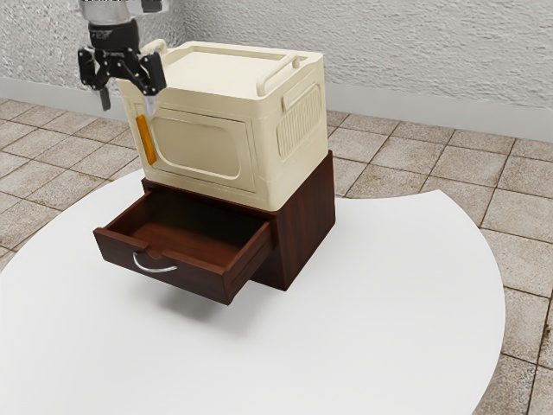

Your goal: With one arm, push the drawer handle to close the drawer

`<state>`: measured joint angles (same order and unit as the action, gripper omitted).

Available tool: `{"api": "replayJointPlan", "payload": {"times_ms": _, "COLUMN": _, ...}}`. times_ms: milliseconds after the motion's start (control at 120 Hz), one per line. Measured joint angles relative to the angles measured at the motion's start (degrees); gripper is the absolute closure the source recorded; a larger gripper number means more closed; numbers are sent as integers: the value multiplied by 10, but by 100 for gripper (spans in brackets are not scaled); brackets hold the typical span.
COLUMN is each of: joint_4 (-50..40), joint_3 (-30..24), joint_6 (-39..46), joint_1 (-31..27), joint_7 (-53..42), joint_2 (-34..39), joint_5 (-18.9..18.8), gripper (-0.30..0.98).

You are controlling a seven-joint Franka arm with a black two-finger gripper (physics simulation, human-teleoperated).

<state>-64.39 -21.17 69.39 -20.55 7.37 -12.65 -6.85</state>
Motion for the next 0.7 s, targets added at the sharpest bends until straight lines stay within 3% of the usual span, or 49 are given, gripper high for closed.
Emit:
{"api": "replayJointPlan", "payload": {"times_ms": 258, "joint_4": -6, "joint_3": 0, "joint_6": 30, "joint_1": -14, "joint_7": -38, "joint_2": -3, "joint_5": 21, "gripper": 0}}
{"api": "replayJointPlan", "payload": {"times_ms": 450, "joint_4": 32, "joint_3": -25, "joint_6": -31, "joint_1": 6, "joint_7": -19, "joint_2": 174, "joint_5": 56, "gripper": 0}}
{"api": "replayJointPlan", "payload": {"times_ms": 475, "joint_4": -26, "joint_3": -24, "joint_6": -33, "joint_1": -5, "joint_7": -14, "joint_2": 222, "joint_5": 62, "gripper": 0}}
{"api": "replayJointPlan", "payload": {"times_ms": 575, "joint_4": -458, "joint_3": 24, "joint_6": 32, "joint_1": 18, "joint_7": 1, "joint_2": 525, "joint_5": 106, "gripper": 1}}
{"api": "replayJointPlan", "payload": {"times_ms": 625, "joint_4": -590, "joint_3": 37, "joint_6": 74, "joint_1": 40, "joint_7": 7, "joint_2": 593, "joint_5": 120, "gripper": 4}}
{"api": "replayJointPlan", "payload": {"times_ms": 700, "joint_4": -712, "joint_3": 46, "joint_6": 141, "joint_1": 54, "joint_7": 11, "joint_2": 640, "joint_5": 134, "gripper": 16}}
